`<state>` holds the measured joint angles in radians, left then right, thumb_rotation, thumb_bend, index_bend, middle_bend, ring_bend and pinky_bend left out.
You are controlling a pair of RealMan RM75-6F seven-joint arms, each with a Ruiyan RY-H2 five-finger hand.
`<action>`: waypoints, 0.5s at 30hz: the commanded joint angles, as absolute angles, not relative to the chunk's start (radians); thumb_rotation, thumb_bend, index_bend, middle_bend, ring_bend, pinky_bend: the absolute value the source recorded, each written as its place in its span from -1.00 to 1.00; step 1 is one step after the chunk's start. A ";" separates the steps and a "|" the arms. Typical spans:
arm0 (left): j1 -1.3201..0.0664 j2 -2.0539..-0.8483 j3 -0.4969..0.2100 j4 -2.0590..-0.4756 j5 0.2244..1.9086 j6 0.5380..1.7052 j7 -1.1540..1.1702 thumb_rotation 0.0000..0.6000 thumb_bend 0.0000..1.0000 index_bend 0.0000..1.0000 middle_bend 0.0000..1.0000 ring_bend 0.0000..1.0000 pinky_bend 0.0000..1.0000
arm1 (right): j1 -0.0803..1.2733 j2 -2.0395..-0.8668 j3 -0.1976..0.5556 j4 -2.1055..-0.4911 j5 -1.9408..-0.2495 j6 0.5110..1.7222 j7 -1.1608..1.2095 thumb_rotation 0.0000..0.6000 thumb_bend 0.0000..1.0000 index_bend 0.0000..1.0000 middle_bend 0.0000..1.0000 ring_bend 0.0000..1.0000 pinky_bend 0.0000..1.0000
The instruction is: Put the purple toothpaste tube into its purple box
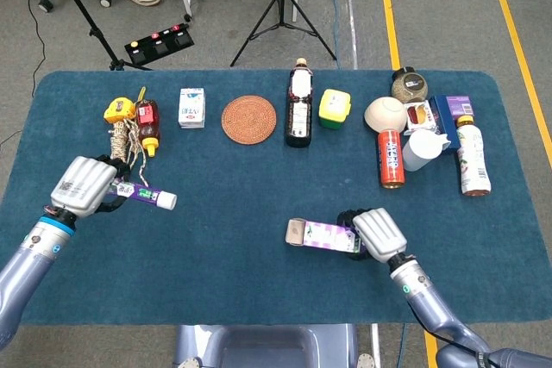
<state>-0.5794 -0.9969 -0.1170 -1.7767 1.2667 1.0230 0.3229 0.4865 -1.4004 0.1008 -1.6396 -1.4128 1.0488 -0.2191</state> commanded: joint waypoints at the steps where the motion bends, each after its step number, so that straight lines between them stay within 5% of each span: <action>1: -0.601 -1.011 -0.123 -1.820 1.241 1.023 0.402 1.00 -0.37 0.06 -0.08 -0.20 0.18 | 0.504 -1.405 0.118 -1.682 -1.397 1.047 -0.251 1.00 -0.34 -0.09 0.05 0.03 0.23; 15: -0.716 -1.172 -0.155 -1.996 0.943 1.081 0.763 1.00 -0.38 0.08 -0.07 -0.18 0.20 | 0.562 -1.516 0.188 -1.806 -1.198 1.077 -0.511 1.00 -0.34 -0.09 0.07 0.06 0.26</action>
<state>-0.6868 -1.1307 -0.1482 -1.9598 0.9985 1.0516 0.7048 0.5512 -1.4932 0.1743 -1.7893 -1.2273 1.0609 -0.4801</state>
